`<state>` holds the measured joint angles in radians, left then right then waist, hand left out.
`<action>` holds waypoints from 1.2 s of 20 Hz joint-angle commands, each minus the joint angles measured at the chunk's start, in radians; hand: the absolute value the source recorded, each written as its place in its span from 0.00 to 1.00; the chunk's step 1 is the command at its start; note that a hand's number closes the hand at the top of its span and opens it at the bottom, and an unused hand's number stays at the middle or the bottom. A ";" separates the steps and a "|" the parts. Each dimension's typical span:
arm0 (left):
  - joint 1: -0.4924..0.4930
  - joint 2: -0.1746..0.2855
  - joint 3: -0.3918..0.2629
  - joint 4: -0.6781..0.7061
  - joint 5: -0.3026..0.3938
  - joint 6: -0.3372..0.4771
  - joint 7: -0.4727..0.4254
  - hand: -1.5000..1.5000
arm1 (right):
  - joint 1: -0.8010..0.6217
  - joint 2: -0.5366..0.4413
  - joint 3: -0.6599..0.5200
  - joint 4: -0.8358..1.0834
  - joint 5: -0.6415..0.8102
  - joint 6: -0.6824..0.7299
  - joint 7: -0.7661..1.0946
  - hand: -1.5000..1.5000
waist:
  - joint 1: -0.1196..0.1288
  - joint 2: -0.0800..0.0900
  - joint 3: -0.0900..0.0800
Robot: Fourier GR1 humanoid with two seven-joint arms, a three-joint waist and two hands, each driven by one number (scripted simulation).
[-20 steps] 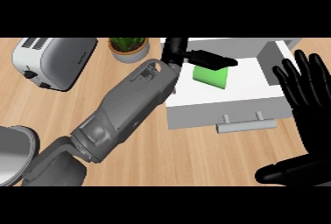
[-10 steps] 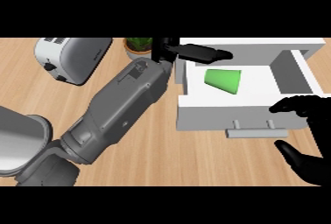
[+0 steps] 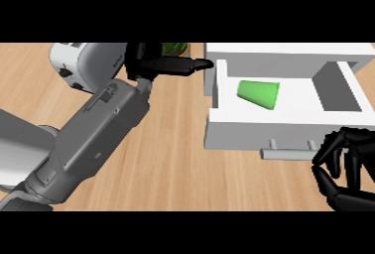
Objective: Pick up the cup, place it into the drawer and close the drawer
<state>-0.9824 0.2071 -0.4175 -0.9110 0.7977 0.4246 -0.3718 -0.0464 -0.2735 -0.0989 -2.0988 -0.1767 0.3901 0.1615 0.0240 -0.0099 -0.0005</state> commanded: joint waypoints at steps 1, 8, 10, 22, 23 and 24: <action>0.141 0.095 0.007 -0.191 0.002 0.022 0.054 0.00 | 0.052 -0.006 0.058 -0.035 0.125 0.005 0.004 1.00 | 0.007 -0.003 0.000; 0.475 0.230 0.033 -0.510 0.020 -0.030 0.072 0.00 | -0.022 0.022 0.108 0.096 0.280 -0.038 -0.044 1.00 | 0.007 0.005 0.000; 0.539 0.281 0.074 -0.482 0.045 -0.128 0.046 0.00 | 0.016 -0.036 0.092 0.117 0.327 0.003 -0.111 1.00 | 0.001 0.007 0.000; 0.749 0.348 0.164 -0.613 0.040 -0.220 0.029 0.00 | -0.132 -0.026 0.330 0.497 0.858 -0.190 -0.335 1.00 | -0.002 0.010 0.001; 0.756 0.381 0.216 -0.562 0.077 -0.315 0.025 0.00 | -0.065 -0.015 0.356 0.508 0.889 -0.236 -0.379 1.00 | -0.009 0.011 0.001; 0.787 0.358 0.225 -0.536 0.054 -0.332 -0.011 0.00 | -0.112 0.001 0.332 0.540 0.883 -0.236 -0.363 0.00 | -0.013 0.011 0.001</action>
<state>-0.2715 0.5532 -0.2456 -1.4588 0.8538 0.1696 -0.3546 -0.1198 -0.3148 0.2065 -1.6805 0.6254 0.2217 -0.1615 0.0195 0.0005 0.0002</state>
